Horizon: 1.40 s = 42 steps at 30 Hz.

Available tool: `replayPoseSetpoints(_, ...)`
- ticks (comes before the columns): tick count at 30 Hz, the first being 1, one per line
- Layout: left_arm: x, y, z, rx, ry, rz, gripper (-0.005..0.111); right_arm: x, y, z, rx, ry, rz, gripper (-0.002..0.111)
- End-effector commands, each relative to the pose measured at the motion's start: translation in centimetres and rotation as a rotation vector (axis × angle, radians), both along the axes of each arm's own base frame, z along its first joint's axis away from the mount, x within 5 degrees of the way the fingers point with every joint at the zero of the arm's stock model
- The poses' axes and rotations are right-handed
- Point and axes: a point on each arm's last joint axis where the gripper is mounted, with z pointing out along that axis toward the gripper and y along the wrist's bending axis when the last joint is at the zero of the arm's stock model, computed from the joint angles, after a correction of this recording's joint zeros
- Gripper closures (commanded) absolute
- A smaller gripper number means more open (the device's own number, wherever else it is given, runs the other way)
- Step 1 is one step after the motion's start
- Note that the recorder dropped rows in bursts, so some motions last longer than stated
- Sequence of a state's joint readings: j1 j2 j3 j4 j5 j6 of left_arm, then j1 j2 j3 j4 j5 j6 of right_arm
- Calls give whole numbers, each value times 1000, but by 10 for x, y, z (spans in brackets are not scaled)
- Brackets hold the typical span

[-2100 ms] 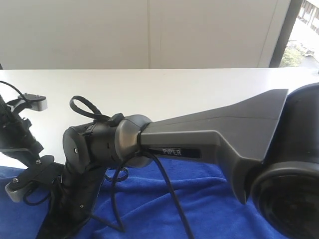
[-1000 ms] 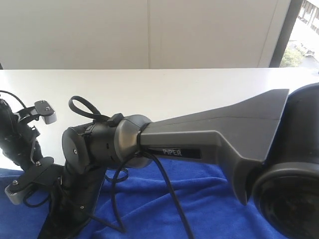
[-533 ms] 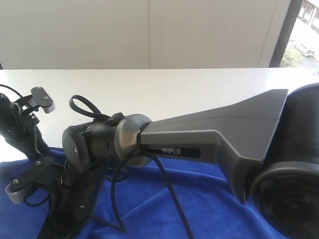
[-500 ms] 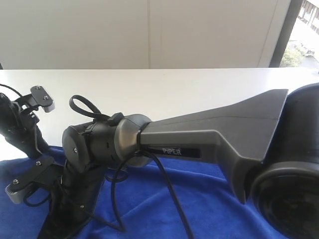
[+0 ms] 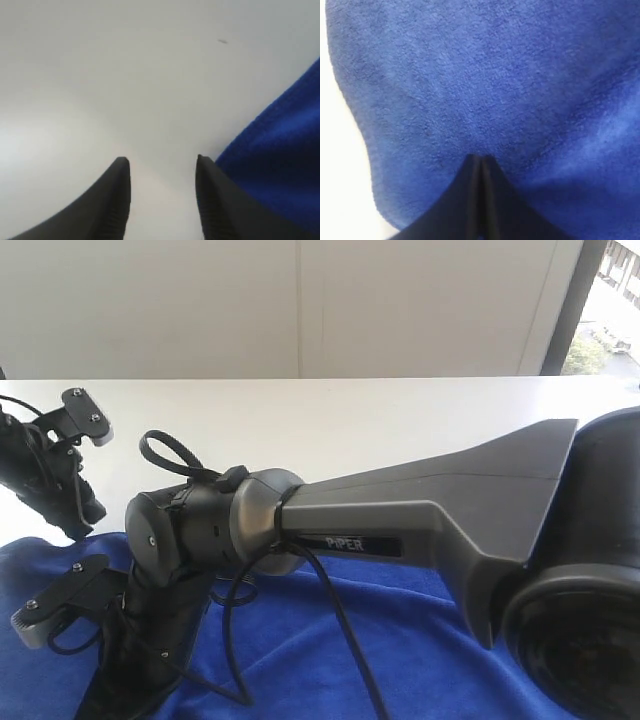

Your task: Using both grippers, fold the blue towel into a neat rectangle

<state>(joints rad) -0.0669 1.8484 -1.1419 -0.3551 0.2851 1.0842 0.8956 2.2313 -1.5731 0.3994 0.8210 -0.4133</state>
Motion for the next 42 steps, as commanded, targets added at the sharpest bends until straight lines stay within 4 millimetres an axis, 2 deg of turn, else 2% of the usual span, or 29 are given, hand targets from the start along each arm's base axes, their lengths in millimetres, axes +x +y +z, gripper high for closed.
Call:
replayPoseSetpoints(1, -8, 0, 30, 19, -61, -28, 68, -9, -11, -36, -134, 72, 60, 108)
replayPoseSetpoints(5, -27, -2, 48, 15, 14, -86, 70, -9, -10, -36, -128, 79, 54, 108)
replayPoseSetpoints(8, -42, -2, 53, 30, 128, -144, 82, -9, -10, -36, -128, 79, 54, 108)
replayPoseSetpoints(9, -51, 1, 51, 30, 232, -124, 95, -9, -10, -36, -127, 80, 53, 108)
replayPoseSetpoints(10, -54, 4, 49, 37, 282, -103, 102, -9, -10, -36, -127, 80, 53, 108)
replayPoseSetpoints(11, -59, 12, 43, 67, 359, -51, 107, -9, -10, -36, -127, 80, 53, 108)
replayPoseSetpoints(13, -62, 19, 32, 100, 418, -6, 107, -9, -10, -36, -127, 79, 54, 108)
replayPoseSetpoints(18, -53, 29, -1, 188, 360, 11, 107, -9, -10, -36, -128, 81, 55, 108)
replayPoseSetpoints(24, -33, 31, -16, 222, 212, 16, 107, -10, -10, -36, -129, 86, 55, 108)
replayPoseSetpoints(30, -26, 36, -34, 281, 211, 16, 107, -10, -10, -36, -129, 86, 55, 108)
replayPoseSetpoints(33, -25, 38, -35, 265, 215, 125, 107, -9, -9, -36, -119, 72, 52, 108)
replayPoseSetpoints(37, -26, 38, -16, 250, 157, 155, 107, 3, -12, -2, -54, -28, 38, 108)
replayPoseSetpoints(40, -28, 38, -2, 245, 116, 161, 107, 15, -23, 39, -6, -122, 7, 108)
replayPoseSetpoints(42, -30, 38, 4, 245, 109, 163, 107, 26, -38, 73, 11, -212, -44, 108)
